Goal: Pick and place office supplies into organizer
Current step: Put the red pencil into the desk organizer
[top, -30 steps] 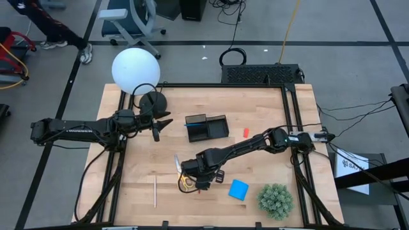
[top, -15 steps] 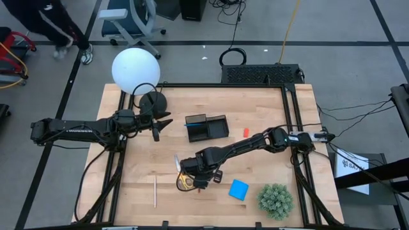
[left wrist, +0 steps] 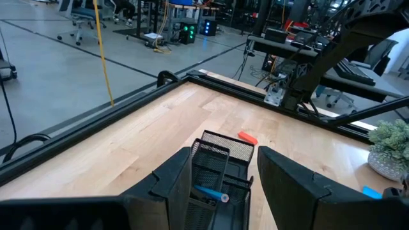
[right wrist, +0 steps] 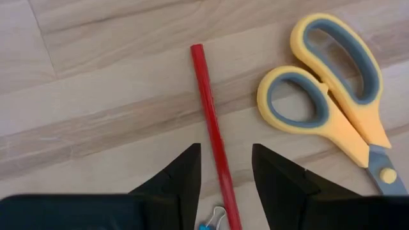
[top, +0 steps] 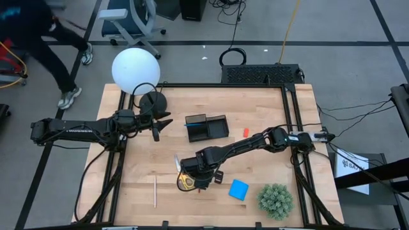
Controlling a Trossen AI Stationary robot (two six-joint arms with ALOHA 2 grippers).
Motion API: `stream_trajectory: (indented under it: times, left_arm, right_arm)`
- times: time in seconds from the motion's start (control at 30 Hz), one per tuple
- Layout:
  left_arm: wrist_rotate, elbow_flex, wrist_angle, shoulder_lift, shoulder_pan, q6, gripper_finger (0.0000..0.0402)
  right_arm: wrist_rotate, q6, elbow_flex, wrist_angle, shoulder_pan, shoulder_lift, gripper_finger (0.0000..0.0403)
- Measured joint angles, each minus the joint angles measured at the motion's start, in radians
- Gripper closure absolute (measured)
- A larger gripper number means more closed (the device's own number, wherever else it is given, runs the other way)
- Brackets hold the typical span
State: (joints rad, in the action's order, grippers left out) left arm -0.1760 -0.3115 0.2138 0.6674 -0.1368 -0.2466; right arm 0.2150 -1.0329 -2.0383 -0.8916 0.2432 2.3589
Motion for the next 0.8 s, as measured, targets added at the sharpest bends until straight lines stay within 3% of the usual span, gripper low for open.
stream_trajectory:
  times: [0.27,0.8]
  left_arm:
    - [0.000,0.000,0.000,0.000,0.000,0.001,0.0227]
    - [-0.005,0.000,0.000,0.000,0.000,0.003,0.0227]
  right_arm:
    - [0.026,-0.003,0.090,0.050,-0.001,-0.004,0.0273]
    - [0.025,-0.011,0.096,-0.040,0.002,-0.004,0.0277]
